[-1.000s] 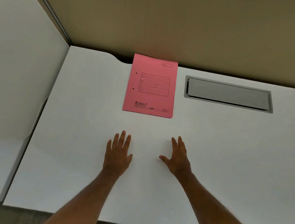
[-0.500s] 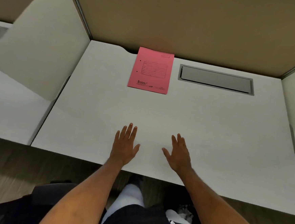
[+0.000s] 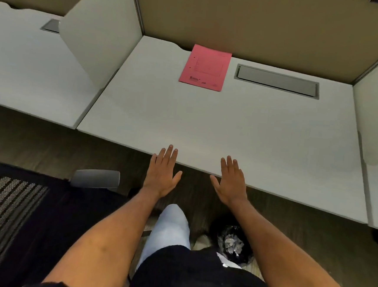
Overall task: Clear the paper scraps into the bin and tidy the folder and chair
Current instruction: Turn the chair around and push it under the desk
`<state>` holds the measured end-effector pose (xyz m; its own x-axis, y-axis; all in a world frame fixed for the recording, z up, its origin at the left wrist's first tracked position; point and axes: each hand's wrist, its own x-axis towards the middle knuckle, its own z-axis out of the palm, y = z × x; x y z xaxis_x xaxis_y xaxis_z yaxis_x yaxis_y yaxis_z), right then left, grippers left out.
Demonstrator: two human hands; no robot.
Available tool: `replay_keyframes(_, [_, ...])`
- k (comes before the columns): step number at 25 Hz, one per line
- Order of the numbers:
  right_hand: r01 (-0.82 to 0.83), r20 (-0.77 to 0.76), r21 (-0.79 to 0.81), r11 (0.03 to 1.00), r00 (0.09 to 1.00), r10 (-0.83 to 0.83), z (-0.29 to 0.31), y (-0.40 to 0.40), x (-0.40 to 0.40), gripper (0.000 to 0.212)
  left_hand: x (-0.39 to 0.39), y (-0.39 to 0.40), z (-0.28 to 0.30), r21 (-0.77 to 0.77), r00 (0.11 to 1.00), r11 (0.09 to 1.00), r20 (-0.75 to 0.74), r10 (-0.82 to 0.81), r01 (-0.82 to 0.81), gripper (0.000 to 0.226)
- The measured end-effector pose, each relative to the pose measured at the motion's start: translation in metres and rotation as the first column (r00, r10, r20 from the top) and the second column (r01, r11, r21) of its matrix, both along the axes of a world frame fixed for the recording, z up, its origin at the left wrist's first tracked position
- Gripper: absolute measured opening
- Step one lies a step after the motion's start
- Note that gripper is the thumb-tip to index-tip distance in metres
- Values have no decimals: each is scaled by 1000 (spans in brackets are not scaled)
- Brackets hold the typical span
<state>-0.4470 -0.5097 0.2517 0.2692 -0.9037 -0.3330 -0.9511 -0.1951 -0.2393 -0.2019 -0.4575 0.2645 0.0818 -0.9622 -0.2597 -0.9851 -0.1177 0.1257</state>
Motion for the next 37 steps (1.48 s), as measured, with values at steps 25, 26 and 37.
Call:
replay_keyframes(25, [54,33,67,996,998,-56,-7,445,80,77,96,428,-2,101,1000,995,-9,10,-9,77])
replay_keyframes(26, [54,36,69,996,998,-57,-8,459,79,77,97,444,-3,100,1000,995,-2,21,-21,77])
replay_keyframes(37, [-25,33,145,989,999,20,-36,605,111,79,122,598,-10,130,992,984,21,123,-124,78])
